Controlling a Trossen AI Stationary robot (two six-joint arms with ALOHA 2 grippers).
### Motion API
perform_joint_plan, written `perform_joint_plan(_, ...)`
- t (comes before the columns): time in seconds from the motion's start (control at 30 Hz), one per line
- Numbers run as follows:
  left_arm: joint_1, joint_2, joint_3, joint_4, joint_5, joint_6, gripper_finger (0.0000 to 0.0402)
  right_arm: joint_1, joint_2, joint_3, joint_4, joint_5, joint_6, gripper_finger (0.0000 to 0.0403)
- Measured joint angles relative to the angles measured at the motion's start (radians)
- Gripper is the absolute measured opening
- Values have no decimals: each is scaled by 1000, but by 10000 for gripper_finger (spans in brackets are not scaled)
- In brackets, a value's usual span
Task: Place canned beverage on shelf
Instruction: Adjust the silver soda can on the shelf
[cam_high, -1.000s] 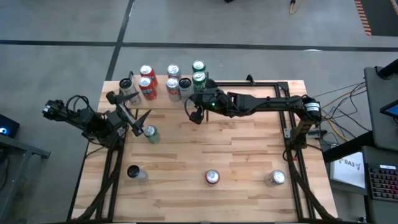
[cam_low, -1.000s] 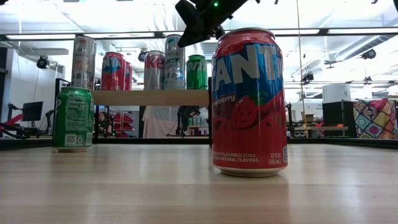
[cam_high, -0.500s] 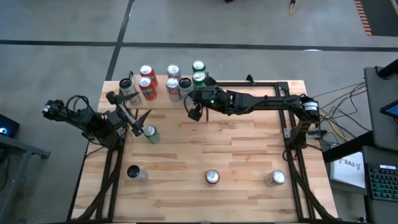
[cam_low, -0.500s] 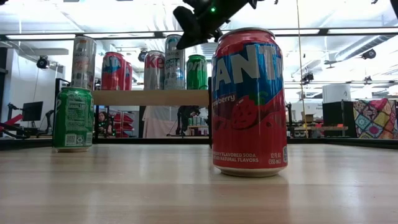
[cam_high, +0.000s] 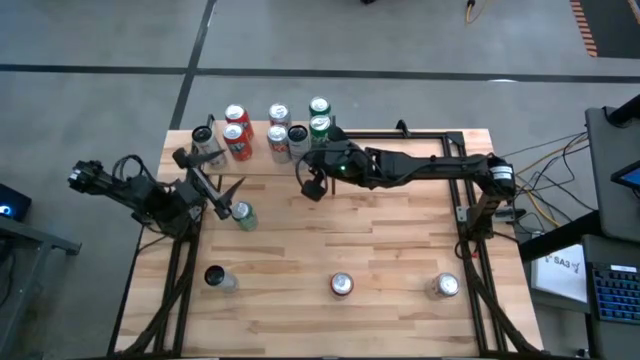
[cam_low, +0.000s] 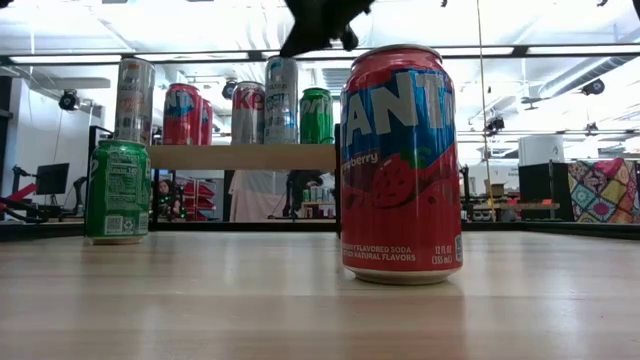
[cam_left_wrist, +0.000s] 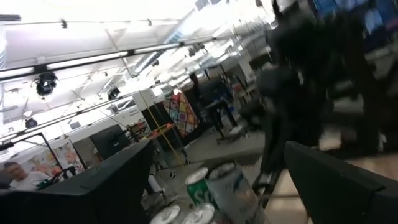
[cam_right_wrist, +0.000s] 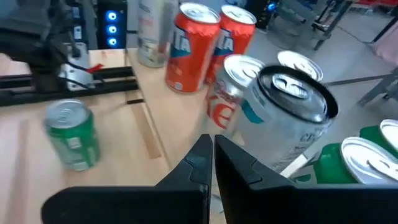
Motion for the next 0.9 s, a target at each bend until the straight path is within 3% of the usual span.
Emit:
perform_joint_plan(0.13,1,33,0,-43,0,-25,332,26,0,94,-145,1,11,9)
perform_joint_plan(0.27,2,90,39,-103,-38,-76,280,57,-1,187,-297,1,11,9)
perform_joint_plan(0.43,5,166,98,-284,-48,-215,158,89,-2,276,-459,1,8,9)
perform_joint_plan(0.6,42,249,131,-409,22,-296,18,104,-2,343,-568,1,-1,9)
perform_joint_plan(0.77,165,297,197,-595,211,-396,6,104,-12,349,-597,1,-10,9)
perform_joint_plan(0.9,308,333,219,-627,319,-416,1,104,-12,349,-609,1,-9,9)
